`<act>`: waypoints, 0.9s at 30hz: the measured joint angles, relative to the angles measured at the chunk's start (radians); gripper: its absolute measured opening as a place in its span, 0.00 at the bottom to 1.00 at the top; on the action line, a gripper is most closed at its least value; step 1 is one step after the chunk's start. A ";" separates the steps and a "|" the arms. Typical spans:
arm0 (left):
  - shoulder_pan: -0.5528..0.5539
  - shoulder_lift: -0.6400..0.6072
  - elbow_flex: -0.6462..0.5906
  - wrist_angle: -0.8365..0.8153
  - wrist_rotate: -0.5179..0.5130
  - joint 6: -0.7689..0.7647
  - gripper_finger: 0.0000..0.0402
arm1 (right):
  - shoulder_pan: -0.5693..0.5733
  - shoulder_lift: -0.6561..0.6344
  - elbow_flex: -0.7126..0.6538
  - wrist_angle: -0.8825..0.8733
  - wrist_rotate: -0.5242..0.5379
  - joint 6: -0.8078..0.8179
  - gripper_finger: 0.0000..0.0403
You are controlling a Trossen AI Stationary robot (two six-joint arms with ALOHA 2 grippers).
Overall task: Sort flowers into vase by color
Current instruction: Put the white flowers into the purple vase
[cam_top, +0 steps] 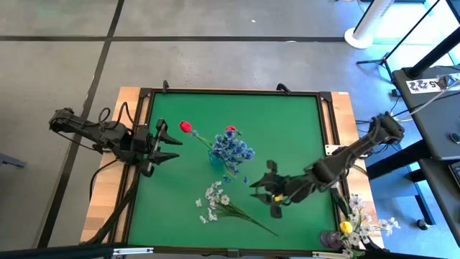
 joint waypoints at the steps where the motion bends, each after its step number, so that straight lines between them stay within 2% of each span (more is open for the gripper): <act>1: 0.000 0.000 0.000 0.000 0.000 0.000 0.46 | 0.000 0.017 0.000 0.024 -0.005 0.001 0.33; 7: 0.000 0.000 0.000 -0.001 0.000 0.000 0.46 | -0.001 0.141 0.000 0.122 -0.088 -0.028 0.37; 18: 0.000 0.000 0.000 -0.002 0.000 0.000 0.46 | -0.012 0.400 0.000 0.166 -0.091 -0.053 0.56; 23: 0.000 0.000 0.000 -0.002 0.000 0.000 0.46 | -0.012 0.491 -0.001 0.173 -0.093 -0.026 0.56; 27: 0.000 0.000 0.000 -0.002 0.000 0.000 0.46 | -0.013 0.550 -0.001 0.190 -0.173 -0.024 0.53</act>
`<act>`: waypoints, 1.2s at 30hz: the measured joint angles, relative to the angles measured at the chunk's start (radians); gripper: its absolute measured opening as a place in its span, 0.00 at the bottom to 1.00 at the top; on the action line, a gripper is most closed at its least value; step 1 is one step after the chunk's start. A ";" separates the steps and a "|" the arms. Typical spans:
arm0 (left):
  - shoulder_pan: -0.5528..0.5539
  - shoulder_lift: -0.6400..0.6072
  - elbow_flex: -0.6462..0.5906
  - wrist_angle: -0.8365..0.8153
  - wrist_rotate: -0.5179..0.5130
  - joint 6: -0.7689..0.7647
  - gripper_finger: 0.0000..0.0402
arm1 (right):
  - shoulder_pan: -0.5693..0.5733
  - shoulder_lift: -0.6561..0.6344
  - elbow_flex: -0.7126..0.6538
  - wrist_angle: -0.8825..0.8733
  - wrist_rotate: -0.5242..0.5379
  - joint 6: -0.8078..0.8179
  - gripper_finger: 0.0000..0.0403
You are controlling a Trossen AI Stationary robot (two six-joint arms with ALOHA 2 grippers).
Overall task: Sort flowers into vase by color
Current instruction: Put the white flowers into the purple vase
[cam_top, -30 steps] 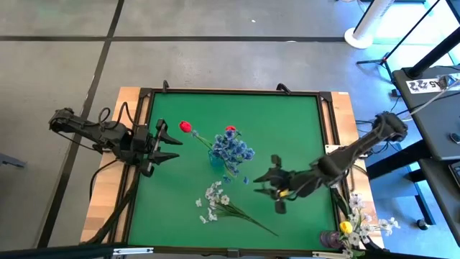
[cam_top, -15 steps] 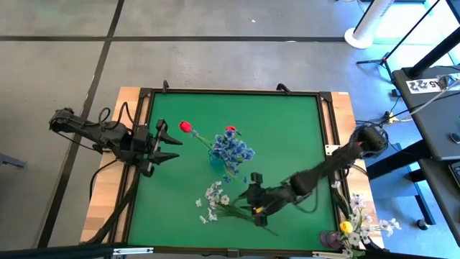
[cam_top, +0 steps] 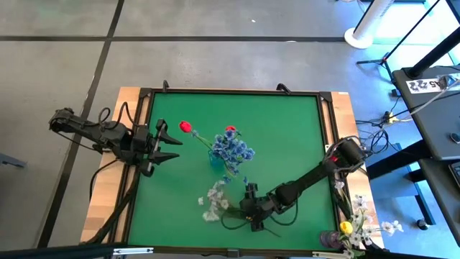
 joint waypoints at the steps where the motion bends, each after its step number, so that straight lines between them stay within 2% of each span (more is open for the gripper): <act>1: 0.000 0.000 0.000 0.000 0.000 0.000 0.46 | 0.000 0.010 0.001 0.008 -0.024 -0.001 0.52; 8: 0.000 0.000 0.000 0.000 0.000 0.000 0.46 | 0.000 0.018 0.006 -0.034 -0.067 -0.050 0.41; 15: 0.000 0.000 0.000 0.000 0.000 0.000 0.46 | -0.007 -0.083 0.001 -0.358 -0.104 -0.167 0.27; 21: 0.000 0.000 0.000 0.000 0.000 0.000 0.46 | -0.008 -0.204 -0.003 -0.634 -0.060 -0.222 0.24; 23: 0.000 0.000 0.000 0.000 0.000 0.000 0.46 | -0.009 -0.244 -0.003 -0.688 -0.025 -0.212 0.26; 26: 0.000 0.000 0.000 0.000 0.000 0.000 0.46 | -0.015 -0.289 -0.003 -0.695 -0.025 -0.167 0.31; 31: 0.000 0.000 0.000 0.000 0.000 0.000 0.46 | -0.027 -0.310 -0.001 -0.573 -0.097 -0.103 0.47; 36: 0.000 0.000 0.000 0.000 0.000 0.000 0.46 | -0.026 -0.289 -0.027 -0.486 -0.085 -0.076 0.63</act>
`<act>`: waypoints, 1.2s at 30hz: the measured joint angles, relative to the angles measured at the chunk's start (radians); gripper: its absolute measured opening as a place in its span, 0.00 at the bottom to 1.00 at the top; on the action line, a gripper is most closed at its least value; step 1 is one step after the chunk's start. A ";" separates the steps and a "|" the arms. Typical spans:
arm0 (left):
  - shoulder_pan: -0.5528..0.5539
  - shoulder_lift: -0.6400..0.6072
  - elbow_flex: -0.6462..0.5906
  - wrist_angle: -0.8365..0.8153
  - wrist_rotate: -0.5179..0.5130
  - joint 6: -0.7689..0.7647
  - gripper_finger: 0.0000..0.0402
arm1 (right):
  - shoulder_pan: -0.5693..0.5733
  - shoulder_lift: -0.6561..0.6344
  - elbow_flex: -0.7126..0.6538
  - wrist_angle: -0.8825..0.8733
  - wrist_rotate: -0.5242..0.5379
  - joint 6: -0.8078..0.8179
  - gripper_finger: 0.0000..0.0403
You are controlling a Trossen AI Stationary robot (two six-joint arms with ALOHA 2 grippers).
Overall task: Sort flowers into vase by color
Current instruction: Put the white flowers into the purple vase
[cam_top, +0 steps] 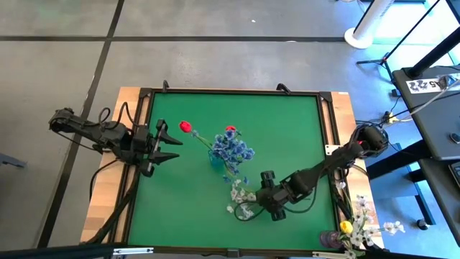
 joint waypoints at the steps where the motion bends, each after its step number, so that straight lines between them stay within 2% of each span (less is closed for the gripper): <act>1: 0.000 0.000 0.000 0.000 0.000 0.000 0.46 | -0.003 0.011 -0.006 0.010 0.001 0.003 0.65; 6: 0.000 0.000 0.000 -0.001 0.000 0.000 0.46 | -0.010 0.069 -0.045 0.042 -0.020 0.049 0.67; 14: 0.000 0.000 0.000 -0.002 0.000 0.000 0.46 | -0.007 0.145 -0.051 0.070 -0.060 0.049 0.59; 19: 0.000 0.000 0.000 -0.002 0.000 0.000 0.46 | -0.007 0.141 -0.050 0.082 -0.066 0.028 0.43; 26: 0.000 0.000 0.000 -0.003 0.000 0.000 0.46 | -0.006 0.103 -0.046 0.133 -0.058 0.017 0.05; 28: 0.000 0.000 0.000 -0.003 0.000 0.000 0.46 | 0.003 0.071 -0.046 0.178 -0.059 0.017 0.04; 32: 0.000 0.000 0.000 -0.003 0.000 0.000 0.46 | 0.050 -0.013 -0.050 0.298 -0.070 -0.011 0.07; 36: 0.000 0.000 0.000 -0.003 0.000 0.000 0.46 | 0.099 -0.114 -0.050 0.399 -0.079 -0.066 0.03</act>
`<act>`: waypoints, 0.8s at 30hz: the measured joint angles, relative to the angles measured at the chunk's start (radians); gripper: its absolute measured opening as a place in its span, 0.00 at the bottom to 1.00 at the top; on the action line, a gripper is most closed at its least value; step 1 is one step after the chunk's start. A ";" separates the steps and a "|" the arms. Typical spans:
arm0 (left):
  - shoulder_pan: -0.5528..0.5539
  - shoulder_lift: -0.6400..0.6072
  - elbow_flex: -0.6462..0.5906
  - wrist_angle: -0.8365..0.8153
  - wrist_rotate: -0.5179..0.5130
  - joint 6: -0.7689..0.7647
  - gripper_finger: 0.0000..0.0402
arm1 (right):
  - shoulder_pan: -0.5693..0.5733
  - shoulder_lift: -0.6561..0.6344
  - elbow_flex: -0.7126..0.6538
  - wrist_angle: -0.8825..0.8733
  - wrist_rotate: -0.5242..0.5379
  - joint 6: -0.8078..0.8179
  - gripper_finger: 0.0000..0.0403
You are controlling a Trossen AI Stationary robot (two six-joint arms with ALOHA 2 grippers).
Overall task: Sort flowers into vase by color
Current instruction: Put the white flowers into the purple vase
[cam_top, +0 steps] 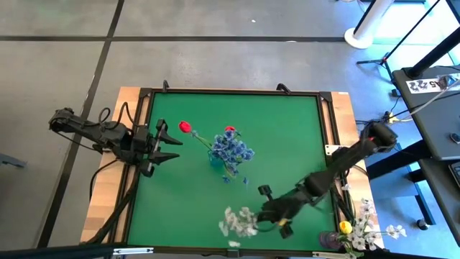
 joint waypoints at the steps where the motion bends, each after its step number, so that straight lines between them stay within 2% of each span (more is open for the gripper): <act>1: 0.000 0.000 0.000 0.000 0.000 0.000 0.46 | 0.010 -0.025 0.000 0.024 0.000 -0.014 0.02; 4: 0.000 0.000 0.000 0.000 0.000 0.000 0.46 | 0.038 -0.118 -0.027 0.121 0.026 -0.040 0.03; 7: 0.000 0.000 0.000 0.000 0.000 0.000 0.46 | 0.040 -0.243 -0.113 0.259 0.034 -0.049 0.03; 15: 0.000 0.000 0.000 0.000 0.000 0.000 0.46 | 0.032 -0.599 -0.488 0.684 0.082 -0.016 0.04; 24: 0.000 0.000 0.000 0.000 0.000 0.000 0.46 | -0.042 -0.924 -0.742 0.889 -0.018 0.085 0.02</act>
